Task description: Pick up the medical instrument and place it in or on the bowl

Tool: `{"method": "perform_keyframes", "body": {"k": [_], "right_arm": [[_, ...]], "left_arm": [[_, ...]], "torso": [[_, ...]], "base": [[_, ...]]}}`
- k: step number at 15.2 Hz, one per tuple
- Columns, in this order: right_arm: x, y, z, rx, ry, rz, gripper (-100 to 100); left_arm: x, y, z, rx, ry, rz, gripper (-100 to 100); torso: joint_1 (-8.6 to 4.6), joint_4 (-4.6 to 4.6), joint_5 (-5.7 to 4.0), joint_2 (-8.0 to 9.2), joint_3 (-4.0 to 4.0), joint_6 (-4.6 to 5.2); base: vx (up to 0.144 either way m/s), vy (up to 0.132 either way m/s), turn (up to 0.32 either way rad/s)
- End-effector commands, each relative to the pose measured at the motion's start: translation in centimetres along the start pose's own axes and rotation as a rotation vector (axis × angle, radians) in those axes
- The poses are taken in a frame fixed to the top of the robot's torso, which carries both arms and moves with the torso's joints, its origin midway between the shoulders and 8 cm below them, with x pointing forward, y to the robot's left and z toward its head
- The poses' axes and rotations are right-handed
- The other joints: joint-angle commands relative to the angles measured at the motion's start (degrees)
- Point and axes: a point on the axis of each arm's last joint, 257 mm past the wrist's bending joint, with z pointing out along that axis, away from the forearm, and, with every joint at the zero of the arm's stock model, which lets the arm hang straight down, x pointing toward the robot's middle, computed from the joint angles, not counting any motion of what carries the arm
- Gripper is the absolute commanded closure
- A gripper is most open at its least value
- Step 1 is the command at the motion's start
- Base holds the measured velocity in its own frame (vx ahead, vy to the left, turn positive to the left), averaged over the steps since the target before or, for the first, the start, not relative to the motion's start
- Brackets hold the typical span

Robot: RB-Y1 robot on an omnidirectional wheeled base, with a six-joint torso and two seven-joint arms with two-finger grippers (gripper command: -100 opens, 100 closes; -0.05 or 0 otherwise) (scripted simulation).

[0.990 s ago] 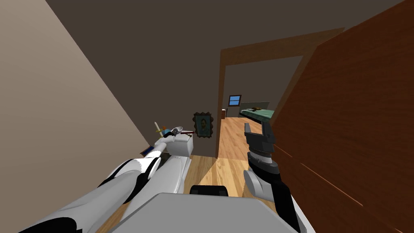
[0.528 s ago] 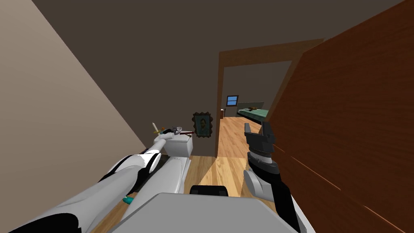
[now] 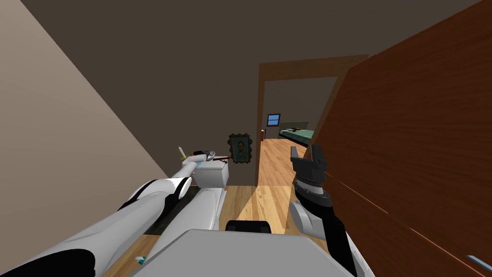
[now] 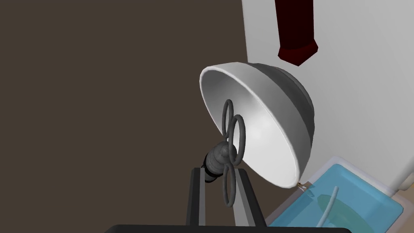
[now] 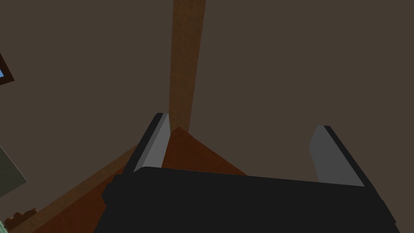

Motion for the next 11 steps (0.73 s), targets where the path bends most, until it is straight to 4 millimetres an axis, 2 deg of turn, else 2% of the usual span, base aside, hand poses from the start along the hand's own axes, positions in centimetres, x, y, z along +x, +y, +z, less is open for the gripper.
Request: {"method": "perform_keyframes", "body": {"k": [1,3,4,6,7,9,10,11], "right_arm": [[0.0,0.0,0.0,0.0,0.0,0.0,0],[0.0,0.0,0.0,0.0,0.0,0.0,0],[0.0,0.0,0.0,0.0,0.0,0.0,0],[0.0,0.0,0.0,0.0,0.0,0.0,0],[0.0,0.0,0.0,0.0,0.0,0.0,0],[0.0,0.0,0.0,0.0,0.0,0.0,0],[0.0,0.0,0.0,0.0,0.0,0.0,0],[0.0,0.0,0.0,0.0,0.0,0.0,0]], "left_arm": [[-0.3,-0.4,-0.2,-0.023,0.005,0.014,100],[0.0,0.4,-0.2,-0.051,0.017,0.014,100],[-0.6,-0.7,-0.4,-0.057,0.015,0.031,100],[-0.2,0.2,-0.5,-0.093,0.031,0.03,100],[-0.8,-0.8,-0.7,-0.096,0.029,0.046,100],[-0.4,0.2,-0.8,-0.135,0.046,0.046,100],[-0.9,-0.7,-1.1,-0.14,0.046,0.061,100],[-0.6,-0.2,-1.1,-0.16,0.056,0.061,100]], "torso": [[0.0,0.0,0.0,0.0,0.0,0.0],[0.01,-0.02,0.02,0.0,-0.01,-0.01],[0.0,-0.04,0.03,0.0,-0.02,-0.06],[0.03,-0.01,0.01,-0.04,-0.02,0.02],[0.02,-0.03,0.02,-0.04,-0.03,-0.02],[0.04,-0.02,0.01,-0.04,-0.03,0.01],[0.03,-0.04,0.03,-0.03,-0.03,-0.04],[0.06,-0.02,0.01,-0.04,-0.03,-0.01]], "base": [[-0.007,0.051,-0.114],[-0.001,0.04,-0.039],[-0.001,0.041,-0.084],[0.004,0.051,-0.083],[0.0,0.053,-0.099],[-0.001,0.053,-0.076],[0.003,0.055,-0.083],[0.007,0.066,-0.09]]}}
